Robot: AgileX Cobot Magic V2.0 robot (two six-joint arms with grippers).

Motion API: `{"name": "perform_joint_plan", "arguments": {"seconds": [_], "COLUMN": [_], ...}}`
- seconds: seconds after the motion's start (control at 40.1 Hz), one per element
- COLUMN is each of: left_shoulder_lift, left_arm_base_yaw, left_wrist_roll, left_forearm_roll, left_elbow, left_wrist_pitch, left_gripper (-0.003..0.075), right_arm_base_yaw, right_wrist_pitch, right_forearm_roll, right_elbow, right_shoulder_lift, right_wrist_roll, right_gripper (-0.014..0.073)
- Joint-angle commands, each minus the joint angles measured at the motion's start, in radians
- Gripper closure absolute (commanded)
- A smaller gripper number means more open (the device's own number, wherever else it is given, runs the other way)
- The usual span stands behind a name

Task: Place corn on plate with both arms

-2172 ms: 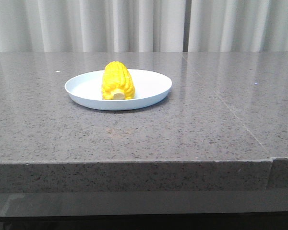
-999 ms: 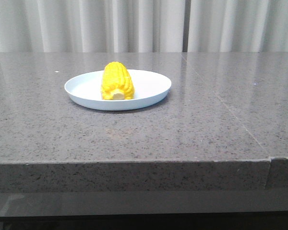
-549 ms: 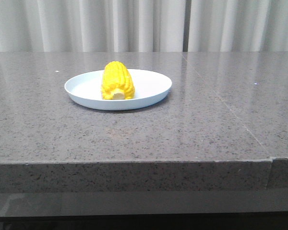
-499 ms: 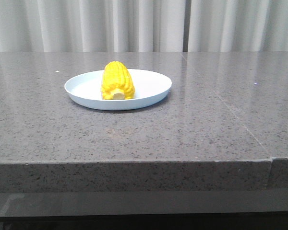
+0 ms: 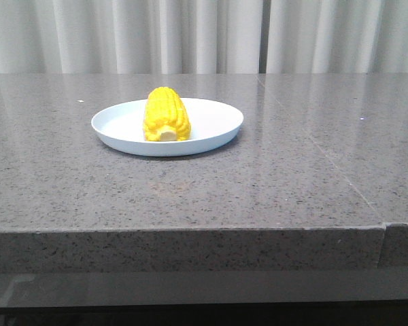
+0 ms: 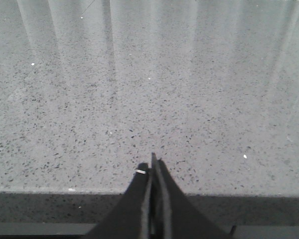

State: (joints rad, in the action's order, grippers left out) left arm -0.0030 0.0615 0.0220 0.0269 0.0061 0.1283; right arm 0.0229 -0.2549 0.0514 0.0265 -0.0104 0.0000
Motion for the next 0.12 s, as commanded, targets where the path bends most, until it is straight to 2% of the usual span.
{"name": "perform_joint_plan", "arguments": {"seconds": [0.0,0.1], "left_shoulder_lift": [-0.02,-0.02], "left_arm_base_yaw": [0.006,0.006], "left_wrist_roll": [-0.01,-0.01], "left_forearm_roll": [-0.006,-0.006], "left_elbow": [0.002,0.002], "left_wrist_pitch": [-0.088,-0.088], "left_gripper": [0.0741,0.0741], "right_arm_base_yaw": [0.007,0.007], "right_wrist_pitch": [0.076,0.076], "right_forearm_roll": [-0.01,-0.01], "right_elbow": [-0.016,-0.016], "right_shoulder_lift": [-0.013,-0.013], "right_wrist_roll": [-0.011,-0.011], "right_gripper": [0.0683,0.0683]}}
